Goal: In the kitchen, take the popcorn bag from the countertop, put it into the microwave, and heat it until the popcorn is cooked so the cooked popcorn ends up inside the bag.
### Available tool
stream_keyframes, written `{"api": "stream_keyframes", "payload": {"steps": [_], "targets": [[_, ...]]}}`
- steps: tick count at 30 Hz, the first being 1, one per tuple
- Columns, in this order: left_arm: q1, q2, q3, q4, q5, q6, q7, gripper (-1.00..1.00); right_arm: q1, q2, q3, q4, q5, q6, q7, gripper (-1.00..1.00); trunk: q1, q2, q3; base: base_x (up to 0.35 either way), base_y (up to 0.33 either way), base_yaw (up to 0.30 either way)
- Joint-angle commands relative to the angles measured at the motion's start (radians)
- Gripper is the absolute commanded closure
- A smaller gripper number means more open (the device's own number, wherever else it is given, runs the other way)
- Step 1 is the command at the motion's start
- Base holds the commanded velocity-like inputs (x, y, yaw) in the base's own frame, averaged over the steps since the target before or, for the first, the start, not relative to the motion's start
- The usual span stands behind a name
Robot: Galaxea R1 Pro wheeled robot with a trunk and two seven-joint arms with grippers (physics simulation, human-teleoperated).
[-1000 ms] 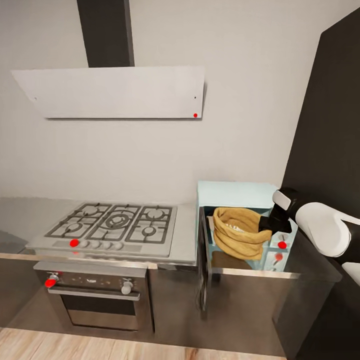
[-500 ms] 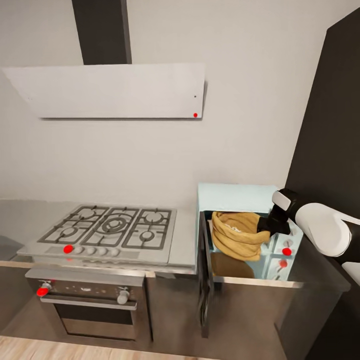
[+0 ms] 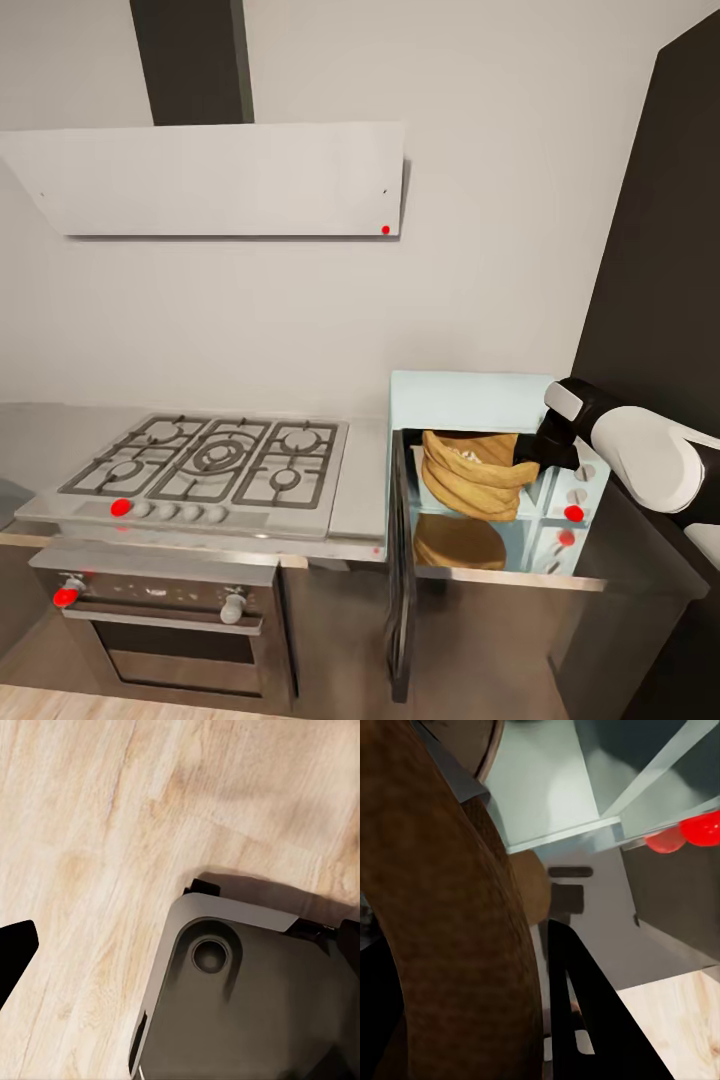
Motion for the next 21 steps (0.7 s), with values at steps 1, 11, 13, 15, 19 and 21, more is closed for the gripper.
{"api": "stream_keyframes", "payload": {"steps": [1,11,13,15,19,21], "targets": [[-0.001,0.0,0.001,0.001,0.0,-0.004,0.001,-1.0,-0.002,-0.001,-0.008,-0.032,0.005,-0.001,-0.011,1.0,0.0,-0.002,-0.002,0.004,-0.003,0.0],[-0.001,0.0,0.001,0.001,0.0,-0.003,0.001,-1.0,-0.002,-0.001,-0.008,-0.032,0.006,-0.001,-0.011,1.0,0.0,-0.002,-0.002,0.019,0.0,0.0],[-0.001,0.0,0.001,0.001,0.0,-0.003,0.001,-1.0,-0.002,-0.001,-0.008,-0.032,0.005,0.0,-0.011,1.0,0.0,-0.002,-0.002,0.05,0.0,0.0],[-0.001,0.0,0.001,0.001,0.0,-0.003,0.001,-1.0,-0.002,-0.001,-0.008,-0.032,0.005,0.0,-0.011,1.0,0.0,-0.002,-0.002,0.218,0.0,0.0],[-0.001,0.0,0.001,0.001,0.0,-0.003,0.001,-1.0,-0.002,-0.001,-0.008,-0.032,0.005,0.0,-0.011,1.0,0.0,-0.002,-0.002,0.096,0.0,0.0],[-0.001,0.0,0.001,0.001,0.0,-0.004,0.001,-1.0,-0.002,-0.001,-0.008,-0.032,0.005,0.0,-0.011,1.0,0.0,-0.002,-0.002,0.015,0.0,0.0]]}}
